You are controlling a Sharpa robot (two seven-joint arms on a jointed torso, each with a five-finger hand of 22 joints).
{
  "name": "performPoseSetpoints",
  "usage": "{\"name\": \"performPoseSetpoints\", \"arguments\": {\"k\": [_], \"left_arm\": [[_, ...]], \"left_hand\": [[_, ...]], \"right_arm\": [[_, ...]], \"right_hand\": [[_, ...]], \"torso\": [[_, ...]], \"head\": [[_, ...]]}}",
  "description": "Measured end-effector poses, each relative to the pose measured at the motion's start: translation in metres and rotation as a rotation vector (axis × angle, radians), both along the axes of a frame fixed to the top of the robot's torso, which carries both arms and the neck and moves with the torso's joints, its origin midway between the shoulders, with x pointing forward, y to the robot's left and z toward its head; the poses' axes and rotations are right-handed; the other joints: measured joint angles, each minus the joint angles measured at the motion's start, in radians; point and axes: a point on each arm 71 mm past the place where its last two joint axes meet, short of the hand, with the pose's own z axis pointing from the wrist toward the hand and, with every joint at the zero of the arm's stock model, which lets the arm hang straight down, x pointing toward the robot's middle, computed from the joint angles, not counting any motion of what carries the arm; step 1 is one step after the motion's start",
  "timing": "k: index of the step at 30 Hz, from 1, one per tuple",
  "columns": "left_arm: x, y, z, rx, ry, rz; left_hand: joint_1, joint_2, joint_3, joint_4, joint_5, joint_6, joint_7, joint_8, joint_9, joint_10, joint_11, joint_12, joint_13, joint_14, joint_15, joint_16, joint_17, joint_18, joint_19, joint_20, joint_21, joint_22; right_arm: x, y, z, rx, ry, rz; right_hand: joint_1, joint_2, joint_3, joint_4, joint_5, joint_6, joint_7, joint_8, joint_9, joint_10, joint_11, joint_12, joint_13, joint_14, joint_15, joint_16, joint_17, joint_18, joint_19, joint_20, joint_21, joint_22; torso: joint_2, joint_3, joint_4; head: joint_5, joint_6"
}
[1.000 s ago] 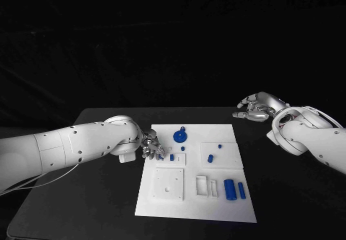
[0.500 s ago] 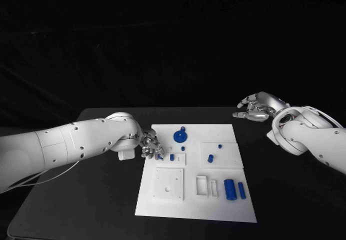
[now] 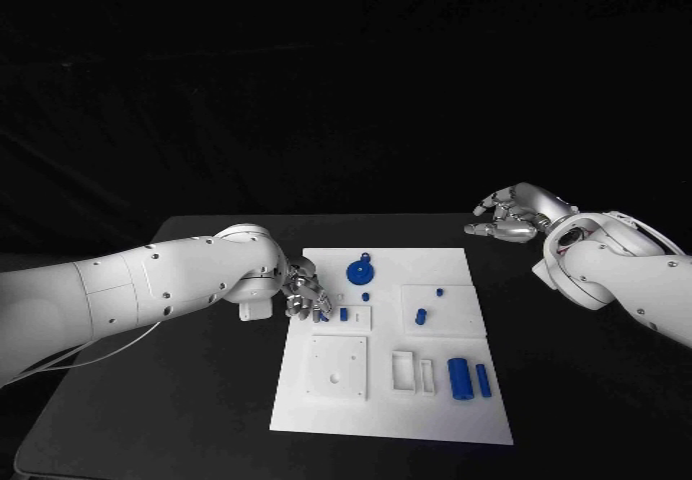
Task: Assemble the parts on the task board
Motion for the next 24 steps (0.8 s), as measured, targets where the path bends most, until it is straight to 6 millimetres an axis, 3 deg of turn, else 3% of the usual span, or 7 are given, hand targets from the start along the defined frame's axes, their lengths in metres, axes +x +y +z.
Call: {"name": "performPoseSetpoints", "arguments": {"k": [24], "left_arm": [[0.0017, 0.0003, 0.0009, 0.029, -0.033, -0.007]], "left_hand": [[0.0, 0.0, -0.001, -0.001, -0.004, 0.0, 0.0, 0.002, 0.001, -0.002, -0.003, 0.0, 0.001, 0.0, 0.0, 0.0, 0.001, 0.0, 0.0, 0.0, 0.0, 0.001]], "right_arm": [[-0.0001, -0.0003, 0.0, 0.0, 0.0, 0.0]], "right_hand": [[0.0, 0.0, 0.0, 0.0, 0.0, 0.003, 0.0, 0.0, 0.0, 0.0, 0.0, 0.0, 0.0, 0.0, 0.0, 0.0, 0.0, 0.0, 0.0, 0.001, 0.0, 0.001]], "torso": [[0.0, 0.0004, -0.0008]], "head": [[0.004, 0.002]]}}
